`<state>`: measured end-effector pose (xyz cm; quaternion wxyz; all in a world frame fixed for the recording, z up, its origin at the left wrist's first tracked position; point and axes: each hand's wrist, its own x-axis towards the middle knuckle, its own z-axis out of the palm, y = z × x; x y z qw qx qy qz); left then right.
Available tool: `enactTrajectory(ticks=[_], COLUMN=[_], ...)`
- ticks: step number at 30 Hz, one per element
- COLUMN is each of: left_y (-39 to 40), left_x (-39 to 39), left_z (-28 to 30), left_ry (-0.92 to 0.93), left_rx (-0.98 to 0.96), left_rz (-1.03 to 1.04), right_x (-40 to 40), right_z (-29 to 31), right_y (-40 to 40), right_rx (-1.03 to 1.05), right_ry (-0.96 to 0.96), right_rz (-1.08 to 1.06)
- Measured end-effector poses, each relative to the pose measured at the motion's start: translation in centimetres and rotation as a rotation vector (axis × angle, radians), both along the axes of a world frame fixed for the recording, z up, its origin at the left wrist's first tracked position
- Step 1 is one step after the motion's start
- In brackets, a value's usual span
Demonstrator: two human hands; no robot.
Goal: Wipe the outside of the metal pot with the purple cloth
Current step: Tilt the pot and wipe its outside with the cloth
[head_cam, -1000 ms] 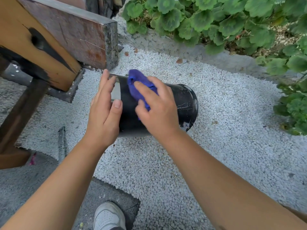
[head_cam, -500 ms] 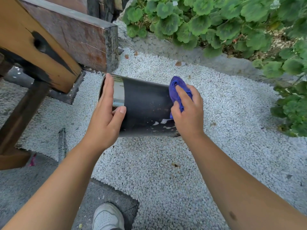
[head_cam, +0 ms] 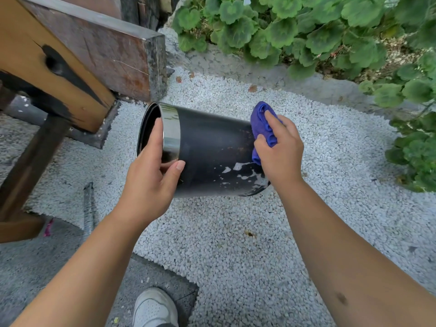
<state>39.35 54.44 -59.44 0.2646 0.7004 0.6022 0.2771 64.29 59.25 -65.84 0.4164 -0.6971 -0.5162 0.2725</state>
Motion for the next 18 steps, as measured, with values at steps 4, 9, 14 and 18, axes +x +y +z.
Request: enactTrajectory(ticks=[4, 9, 14, 18], left_y=[1.3, 2.1, 2.1, 2.2], left_x=[0.4, 0.8, 0.7, 0.4], left_z=[1.3, 1.2, 0.9, 0.6], left_ry=[0.000, 0.057, 0.002, -0.041], left_rx=[0.006, -0.047, 0.011, 0.005], left_rz=[0.062, -0.045, -0.117, -0.076], right_x=[0.7, 1.2, 0.4, -4.8], right_z=[0.9, 1.1, 2.5, 6.2], right_y=[1.7, 4.2, 3.1, 1.6], right_rx=[-0.051, -0.196, -0.063, 0.169], right_ry=[-0.037, -0.171, -0.137, -0.030], right_rz=[0.081, 0.184, 0.110, 0.162])
